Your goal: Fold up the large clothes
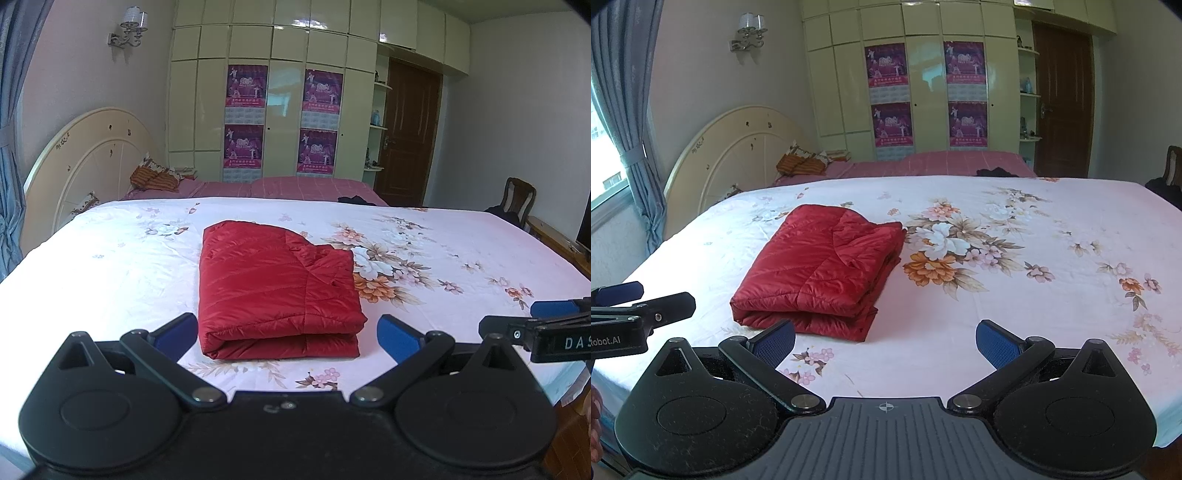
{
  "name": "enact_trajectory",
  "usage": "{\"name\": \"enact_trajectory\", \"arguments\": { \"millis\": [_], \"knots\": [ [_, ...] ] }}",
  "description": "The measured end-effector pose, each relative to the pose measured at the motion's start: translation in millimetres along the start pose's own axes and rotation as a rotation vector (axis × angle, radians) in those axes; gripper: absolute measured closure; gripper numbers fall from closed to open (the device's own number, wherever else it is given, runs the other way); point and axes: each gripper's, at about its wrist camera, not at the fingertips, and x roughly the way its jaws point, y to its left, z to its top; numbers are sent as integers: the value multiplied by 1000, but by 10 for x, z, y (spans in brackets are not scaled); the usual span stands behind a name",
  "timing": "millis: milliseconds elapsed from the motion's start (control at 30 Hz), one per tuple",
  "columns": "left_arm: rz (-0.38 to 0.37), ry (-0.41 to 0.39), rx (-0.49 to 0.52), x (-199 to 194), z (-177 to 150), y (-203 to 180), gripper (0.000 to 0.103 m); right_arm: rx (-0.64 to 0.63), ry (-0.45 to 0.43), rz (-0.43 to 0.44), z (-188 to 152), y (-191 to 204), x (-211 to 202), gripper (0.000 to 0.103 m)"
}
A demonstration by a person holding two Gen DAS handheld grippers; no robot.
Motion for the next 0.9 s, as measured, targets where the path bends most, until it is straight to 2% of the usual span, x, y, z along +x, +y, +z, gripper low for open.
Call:
{"name": "enact_trajectory", "arguments": {
  "millis": [667, 900],
  "knots": [
    [11, -22, -19, -2, 7, -7, 1, 0, -1, 1, -5, -23, -3, 0],
    [-9, -15, -19, 3, -7, -55, 0, 1, -1, 4, -16, -69, -16, 0]
  ]
}}
